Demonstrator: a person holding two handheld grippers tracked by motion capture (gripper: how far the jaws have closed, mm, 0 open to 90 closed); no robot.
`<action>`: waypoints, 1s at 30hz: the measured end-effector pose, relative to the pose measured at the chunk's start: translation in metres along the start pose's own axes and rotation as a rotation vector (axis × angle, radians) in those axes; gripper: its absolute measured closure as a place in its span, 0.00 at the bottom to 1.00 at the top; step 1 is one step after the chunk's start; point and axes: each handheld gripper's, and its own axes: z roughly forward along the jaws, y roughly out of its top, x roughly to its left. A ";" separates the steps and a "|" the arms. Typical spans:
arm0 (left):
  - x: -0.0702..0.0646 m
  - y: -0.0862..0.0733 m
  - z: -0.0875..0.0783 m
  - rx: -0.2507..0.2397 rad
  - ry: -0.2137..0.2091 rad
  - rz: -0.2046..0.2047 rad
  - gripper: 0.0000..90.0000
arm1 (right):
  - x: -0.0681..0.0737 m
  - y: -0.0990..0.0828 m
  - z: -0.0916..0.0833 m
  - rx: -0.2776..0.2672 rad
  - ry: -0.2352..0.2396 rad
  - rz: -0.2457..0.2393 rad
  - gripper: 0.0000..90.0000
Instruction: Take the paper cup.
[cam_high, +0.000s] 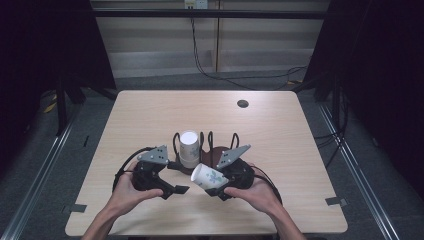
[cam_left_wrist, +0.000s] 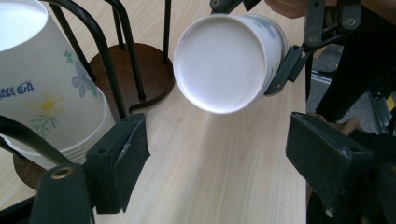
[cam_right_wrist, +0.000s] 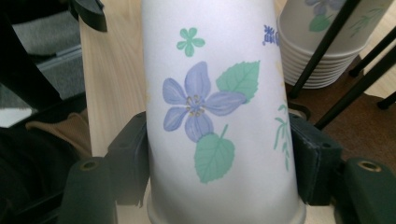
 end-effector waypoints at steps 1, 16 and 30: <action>0.000 -0.001 -0.001 -0.002 -0.006 -0.003 0.23 | 0.001 0.001 0.001 0.007 0.004 -0.001 0.36; -0.002 -0.008 0.004 0.052 -0.042 0.018 0.26 | 0.001 0.009 0.010 0.131 0.041 -0.062 0.36; -0.005 -0.008 0.005 0.095 -0.048 0.051 0.30 | 0.009 0.017 0.021 0.239 0.055 -0.132 0.36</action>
